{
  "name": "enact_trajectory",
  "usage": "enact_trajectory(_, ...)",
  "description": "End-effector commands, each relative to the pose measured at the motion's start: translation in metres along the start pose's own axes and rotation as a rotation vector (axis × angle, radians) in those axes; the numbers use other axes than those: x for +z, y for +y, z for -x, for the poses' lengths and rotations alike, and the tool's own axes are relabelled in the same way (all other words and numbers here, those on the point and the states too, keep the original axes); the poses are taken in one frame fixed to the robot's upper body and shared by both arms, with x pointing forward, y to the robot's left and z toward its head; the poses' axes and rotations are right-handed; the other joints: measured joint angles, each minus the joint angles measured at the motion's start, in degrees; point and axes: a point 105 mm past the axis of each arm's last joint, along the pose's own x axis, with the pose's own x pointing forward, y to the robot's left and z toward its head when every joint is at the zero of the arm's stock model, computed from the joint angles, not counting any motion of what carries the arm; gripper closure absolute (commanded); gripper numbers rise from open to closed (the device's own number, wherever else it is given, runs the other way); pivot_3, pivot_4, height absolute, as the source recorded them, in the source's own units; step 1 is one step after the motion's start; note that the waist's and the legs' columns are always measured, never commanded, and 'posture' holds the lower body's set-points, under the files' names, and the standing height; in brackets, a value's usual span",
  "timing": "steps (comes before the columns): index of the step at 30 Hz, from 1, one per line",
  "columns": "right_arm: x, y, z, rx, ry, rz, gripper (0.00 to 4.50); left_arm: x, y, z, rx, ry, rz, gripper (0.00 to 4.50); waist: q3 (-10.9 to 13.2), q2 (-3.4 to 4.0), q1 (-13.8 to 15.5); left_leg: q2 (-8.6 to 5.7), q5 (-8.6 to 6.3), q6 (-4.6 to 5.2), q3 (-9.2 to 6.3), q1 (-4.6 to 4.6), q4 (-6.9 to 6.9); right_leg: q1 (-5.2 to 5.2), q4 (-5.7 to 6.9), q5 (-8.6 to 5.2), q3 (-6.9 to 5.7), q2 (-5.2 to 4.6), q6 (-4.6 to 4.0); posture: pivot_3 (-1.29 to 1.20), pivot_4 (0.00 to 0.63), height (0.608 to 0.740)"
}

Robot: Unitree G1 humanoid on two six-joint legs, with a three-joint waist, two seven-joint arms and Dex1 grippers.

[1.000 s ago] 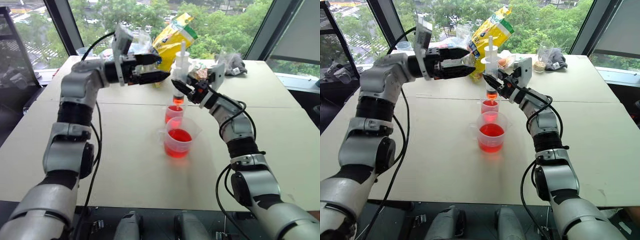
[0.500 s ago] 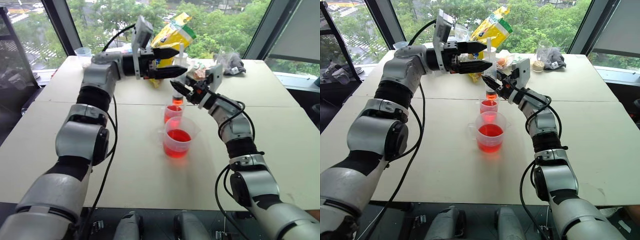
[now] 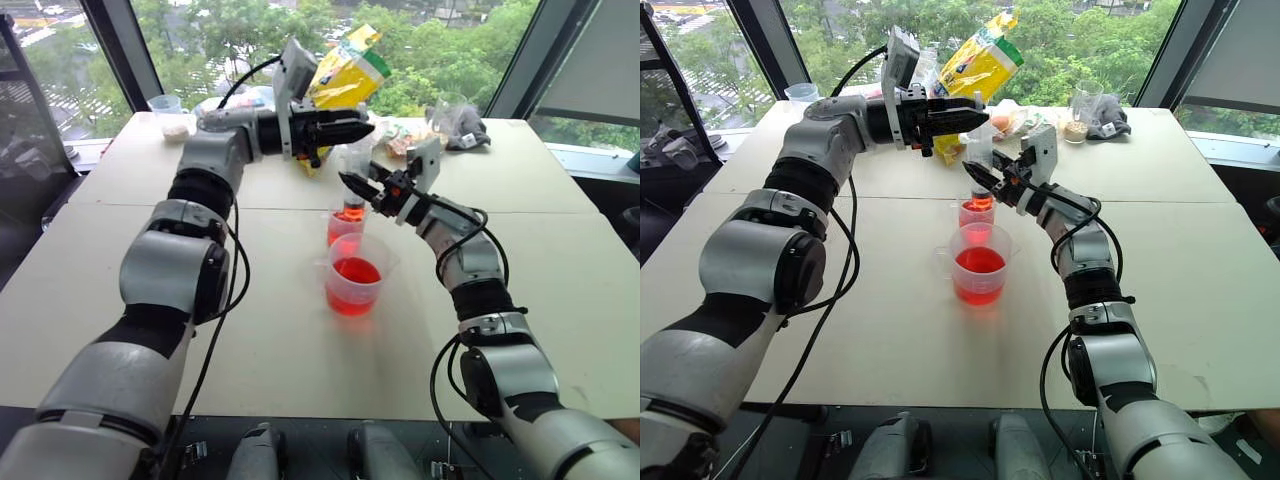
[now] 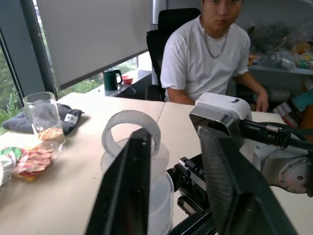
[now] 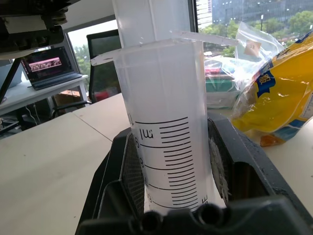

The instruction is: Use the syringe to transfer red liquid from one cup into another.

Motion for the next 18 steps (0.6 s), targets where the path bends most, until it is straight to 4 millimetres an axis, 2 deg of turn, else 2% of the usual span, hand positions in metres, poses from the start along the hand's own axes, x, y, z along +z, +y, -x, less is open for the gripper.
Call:
enact_trajectory(1,0.024,0.002,-0.005,0.009,-0.07,0.052,3.04,0.014,-0.007,-0.01,-0.044,-0.006,-0.066,4.42,0.0,0.0,0.03,0.0,0.0,0.0,0.0,0.0,0.0,0.0,-0.01,0.0,0.0,0.0,0.0,0.0,0.15,0.74)
enact_trajectory(8,0.035,0.004,-0.005,0.013,-0.094,0.069,3.04,-0.003,-0.009,-0.01,-0.057,0.03,-0.052,4.42,0.0,0.0,0.09,0.0,0.0,0.0,0.01,0.0,0.0,0.0,-0.01,0.0,0.0,0.0,0.0,0.0,0.15,0.74)
enact_trajectory(18,0.065,0.01,-0.005,0.029,-0.159,0.07,3.04,-0.019,-0.009,-0.009,-0.056,0.06,-0.015,4.42,0.0,0.0,0.05,0.0,0.0,0.0,0.0,-0.01,0.0,0.0,0.0,0.0,0.0,0.0,0.0,0.0,0.15,0.74)
